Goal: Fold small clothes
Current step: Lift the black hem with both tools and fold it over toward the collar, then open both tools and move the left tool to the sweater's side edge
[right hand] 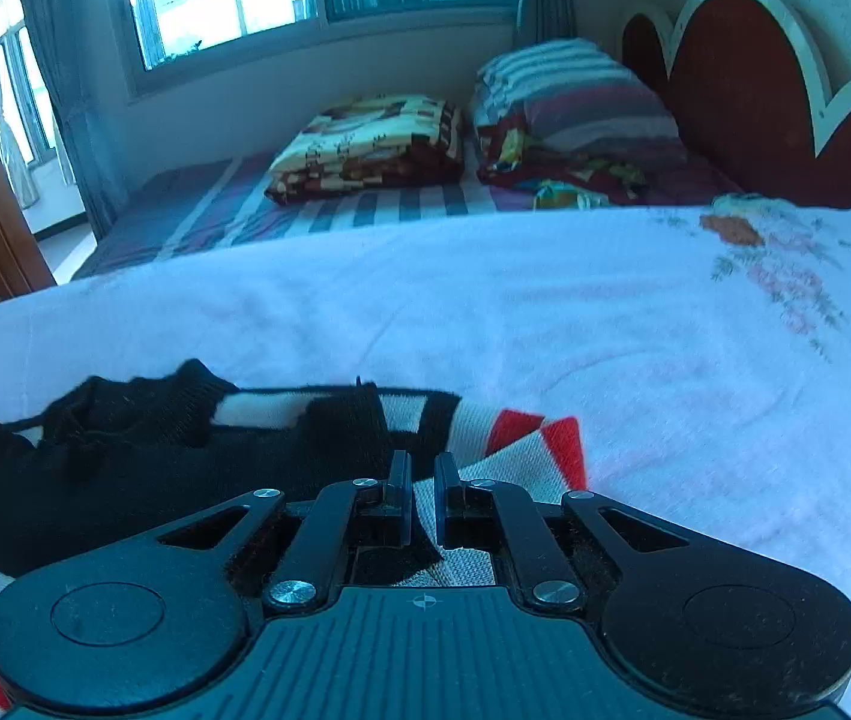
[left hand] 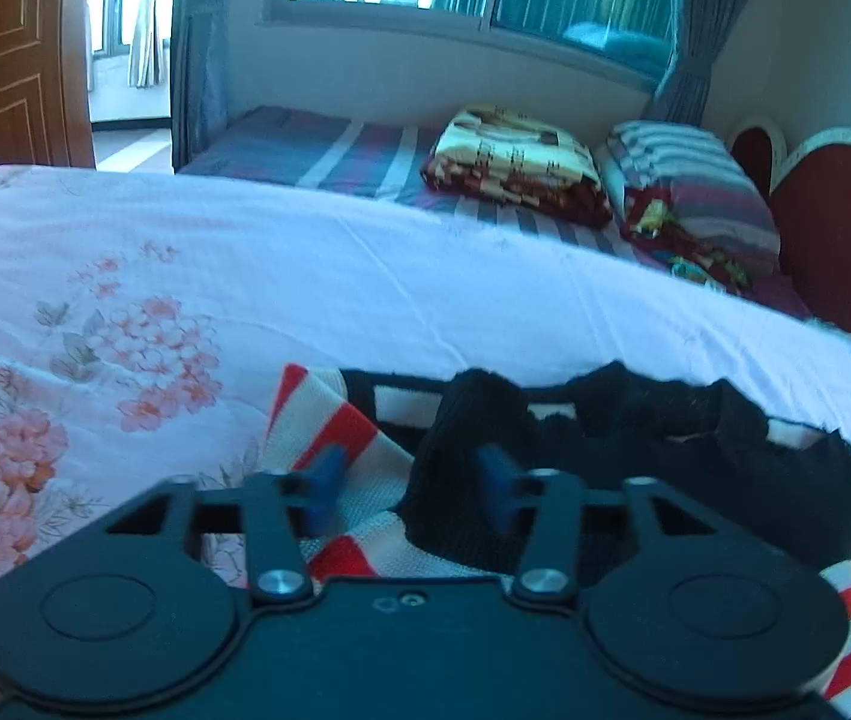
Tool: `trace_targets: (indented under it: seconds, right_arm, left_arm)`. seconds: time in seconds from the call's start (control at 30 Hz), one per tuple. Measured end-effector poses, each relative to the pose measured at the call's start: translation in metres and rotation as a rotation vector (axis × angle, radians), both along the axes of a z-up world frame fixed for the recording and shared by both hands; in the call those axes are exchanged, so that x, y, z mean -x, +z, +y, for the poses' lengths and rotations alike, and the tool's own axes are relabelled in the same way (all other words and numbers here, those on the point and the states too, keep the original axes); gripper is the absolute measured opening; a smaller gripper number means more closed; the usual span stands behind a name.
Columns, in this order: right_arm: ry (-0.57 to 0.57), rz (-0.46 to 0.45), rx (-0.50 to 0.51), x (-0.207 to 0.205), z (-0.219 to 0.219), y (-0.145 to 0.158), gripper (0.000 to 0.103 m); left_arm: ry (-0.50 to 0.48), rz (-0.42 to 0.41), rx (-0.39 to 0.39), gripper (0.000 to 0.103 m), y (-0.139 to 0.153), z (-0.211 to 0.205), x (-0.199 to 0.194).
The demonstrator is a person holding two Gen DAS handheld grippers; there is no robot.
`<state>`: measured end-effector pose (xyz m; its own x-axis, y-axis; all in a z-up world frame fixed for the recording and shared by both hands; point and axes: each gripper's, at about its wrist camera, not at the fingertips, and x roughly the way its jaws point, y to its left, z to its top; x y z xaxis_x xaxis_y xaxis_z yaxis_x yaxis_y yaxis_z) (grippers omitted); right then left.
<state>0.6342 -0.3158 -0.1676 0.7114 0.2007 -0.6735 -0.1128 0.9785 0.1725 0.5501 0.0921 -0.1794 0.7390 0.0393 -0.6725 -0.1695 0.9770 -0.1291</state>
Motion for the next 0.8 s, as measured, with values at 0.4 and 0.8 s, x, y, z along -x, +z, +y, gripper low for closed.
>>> trace_targets:
  seconds: [0.4, 0.8]
  right_arm:
    - [0.22, 0.01, 0.031, 0.042, 0.078, -0.01, 0.005]
    - [0.08, 0.018, 0.143, 0.055, 0.02, -0.032, 0.005]
  left_arm:
    - [-0.214, 0.034, -0.061, 0.064, -0.004, -0.07, 0.022]
    - [-0.161, 0.061, -0.077, 0.067, -0.02, -0.046, 0.045]
